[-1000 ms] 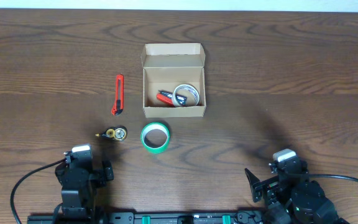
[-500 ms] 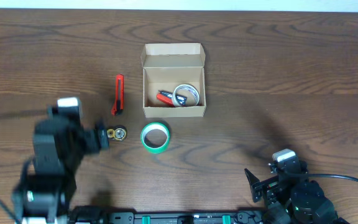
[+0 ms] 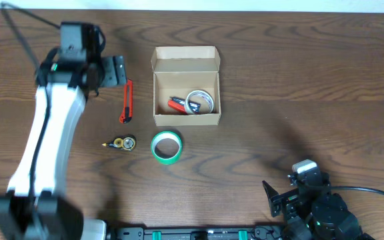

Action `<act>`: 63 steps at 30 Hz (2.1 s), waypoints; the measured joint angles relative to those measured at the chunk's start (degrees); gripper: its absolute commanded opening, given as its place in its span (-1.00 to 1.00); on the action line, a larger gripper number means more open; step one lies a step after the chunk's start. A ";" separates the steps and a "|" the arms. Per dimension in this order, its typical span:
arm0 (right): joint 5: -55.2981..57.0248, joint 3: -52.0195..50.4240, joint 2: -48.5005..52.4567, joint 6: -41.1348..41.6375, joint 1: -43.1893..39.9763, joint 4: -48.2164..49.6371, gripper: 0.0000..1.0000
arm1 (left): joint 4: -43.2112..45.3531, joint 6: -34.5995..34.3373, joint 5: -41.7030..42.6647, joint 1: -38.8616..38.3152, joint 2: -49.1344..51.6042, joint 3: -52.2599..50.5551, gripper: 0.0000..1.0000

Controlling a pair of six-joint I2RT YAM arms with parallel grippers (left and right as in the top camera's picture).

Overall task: Pack container
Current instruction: 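Reach the left gripper to the red box cutter and grasp it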

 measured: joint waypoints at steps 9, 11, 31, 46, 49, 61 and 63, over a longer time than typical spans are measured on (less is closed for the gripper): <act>0.00 -0.02 0.00 -0.02 0.00 0.02 0.99 | -0.81 -0.04 1.99 0.55 18.71 5.44 0.91; 0.02 -0.02 0.00 -0.02 0.00 0.02 0.99 | -1.55 -0.04 2.54 0.55 21.20 5.53 0.91; 0.00 -0.02 0.00 0.00 0.00 0.02 0.99 | -4.55 0.76 4.33 -0.74 30.69 8.90 1.00; 0.02 -0.02 0.00 0.00 0.00 0.02 0.99 | -6.62 1.33 4.33 -1.18 30.77 8.90 0.87; 0.00 -0.02 0.00 0.00 0.00 0.00 0.99 | -7.43 1.33 4.31 -1.18 30.95 8.90 0.85; 0.00 -0.02 0.00 0.00 0.00 0.00 0.99 | -8.15 1.29 4.31 -2.16 31.56 8.90 0.29; 0.02 -0.02 0.00 0.00 0.00 0.00 0.98 | -8.57 1.14 4.33 -2.36 31.98 8.94 0.16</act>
